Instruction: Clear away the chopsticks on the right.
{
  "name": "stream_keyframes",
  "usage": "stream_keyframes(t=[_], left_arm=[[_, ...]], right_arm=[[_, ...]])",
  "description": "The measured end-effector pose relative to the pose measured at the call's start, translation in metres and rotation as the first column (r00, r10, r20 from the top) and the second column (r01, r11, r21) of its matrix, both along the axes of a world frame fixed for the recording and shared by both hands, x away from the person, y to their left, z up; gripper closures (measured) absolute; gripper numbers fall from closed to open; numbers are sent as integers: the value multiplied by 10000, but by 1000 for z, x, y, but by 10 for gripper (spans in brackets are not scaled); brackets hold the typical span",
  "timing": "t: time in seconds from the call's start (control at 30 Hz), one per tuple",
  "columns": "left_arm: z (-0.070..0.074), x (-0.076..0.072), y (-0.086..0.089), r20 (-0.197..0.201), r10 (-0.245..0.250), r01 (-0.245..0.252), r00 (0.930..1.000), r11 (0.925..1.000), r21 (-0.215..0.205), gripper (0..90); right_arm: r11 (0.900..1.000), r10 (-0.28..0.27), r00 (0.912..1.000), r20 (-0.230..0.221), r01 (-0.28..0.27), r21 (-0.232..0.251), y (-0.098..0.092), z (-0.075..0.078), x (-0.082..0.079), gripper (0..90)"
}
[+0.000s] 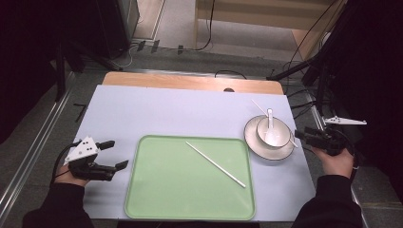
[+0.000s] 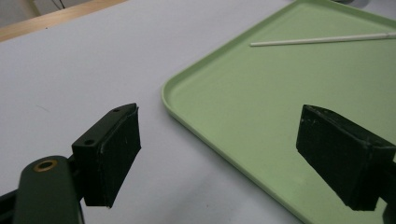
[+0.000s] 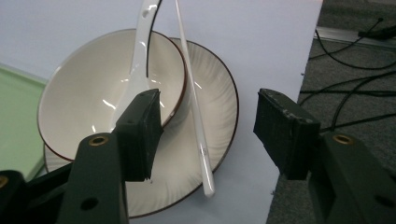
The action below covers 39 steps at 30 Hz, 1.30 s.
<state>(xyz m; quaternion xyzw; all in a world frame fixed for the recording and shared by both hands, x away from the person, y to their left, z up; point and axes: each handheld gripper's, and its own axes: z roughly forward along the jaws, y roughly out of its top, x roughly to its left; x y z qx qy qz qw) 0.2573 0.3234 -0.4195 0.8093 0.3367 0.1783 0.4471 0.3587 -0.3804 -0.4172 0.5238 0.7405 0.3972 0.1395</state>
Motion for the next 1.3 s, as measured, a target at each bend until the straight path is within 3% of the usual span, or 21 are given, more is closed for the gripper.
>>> stream_keyframes(t=[0.77, 0.97, 1.3], left_arm=[[0, 0, 0, 6, -9, 9, 10000, 10000, 47, 135], [0, 0, 0, 12, -15, 15, 10000, 10000, 32, 135], [0, 0, 0, 1, 3, -3, 10000, 10000, 28, 135]], right_arm=[[9981, 493, 9950, -868, -523, -322, 6, -26, 7, 665], [9967, 608, 9910, -1196, -668, -471, 9, -32, 10, 683], [9950, 747, 9889, -1282, -826, -567, 12, -35, 13, 720]])
